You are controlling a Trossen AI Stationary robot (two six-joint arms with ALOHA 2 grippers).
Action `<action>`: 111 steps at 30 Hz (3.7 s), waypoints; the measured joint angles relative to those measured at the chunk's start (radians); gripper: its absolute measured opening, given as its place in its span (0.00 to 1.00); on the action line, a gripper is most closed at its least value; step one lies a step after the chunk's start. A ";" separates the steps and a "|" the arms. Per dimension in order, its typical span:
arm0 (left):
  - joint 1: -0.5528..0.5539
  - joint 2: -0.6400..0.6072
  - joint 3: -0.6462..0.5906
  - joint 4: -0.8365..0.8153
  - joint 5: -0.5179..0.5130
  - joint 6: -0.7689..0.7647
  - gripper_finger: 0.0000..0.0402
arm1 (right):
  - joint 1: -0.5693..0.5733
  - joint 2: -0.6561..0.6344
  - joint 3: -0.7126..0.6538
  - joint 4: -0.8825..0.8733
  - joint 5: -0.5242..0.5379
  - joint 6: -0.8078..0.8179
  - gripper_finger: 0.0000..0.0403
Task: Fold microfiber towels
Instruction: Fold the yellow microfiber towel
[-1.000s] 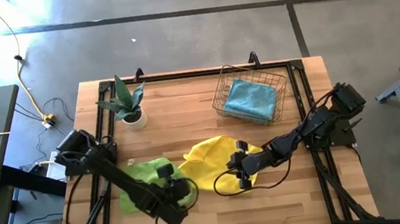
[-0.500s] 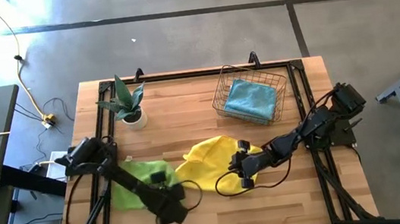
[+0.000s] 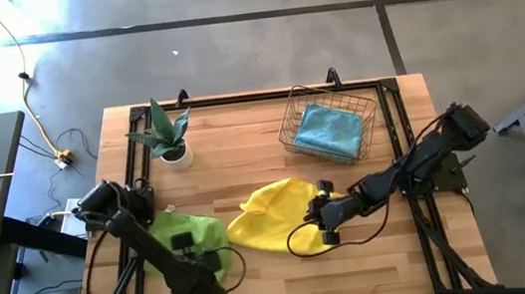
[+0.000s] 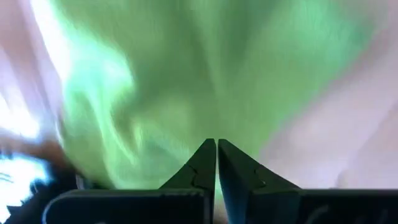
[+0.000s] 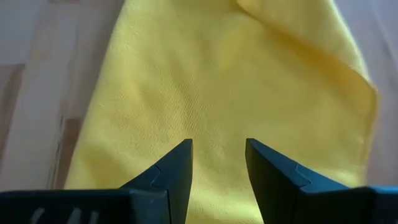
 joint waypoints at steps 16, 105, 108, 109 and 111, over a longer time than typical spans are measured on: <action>0.257 -0.032 0.096 0.189 -0.597 0.635 0.16 | -0.002 -0.148 0.031 -0.412 -0.006 0.267 0.35; 0.453 0.125 0.365 0.147 -0.285 0.726 0.00 | -0.054 -0.030 0.007 -0.043 0.228 -0.153 0.38; 0.430 0.125 0.417 0.128 -0.280 0.726 0.00 | -0.078 0.002 -0.043 0.124 0.184 -0.227 0.37; 0.424 0.125 0.433 0.121 -0.278 0.726 0.00 | -0.087 0.009 -0.056 0.177 0.169 -0.244 0.37; 0.411 0.125 0.458 0.109 -0.276 0.726 0.00 | -0.102 0.016 -0.082 0.260 0.130 -0.270 0.36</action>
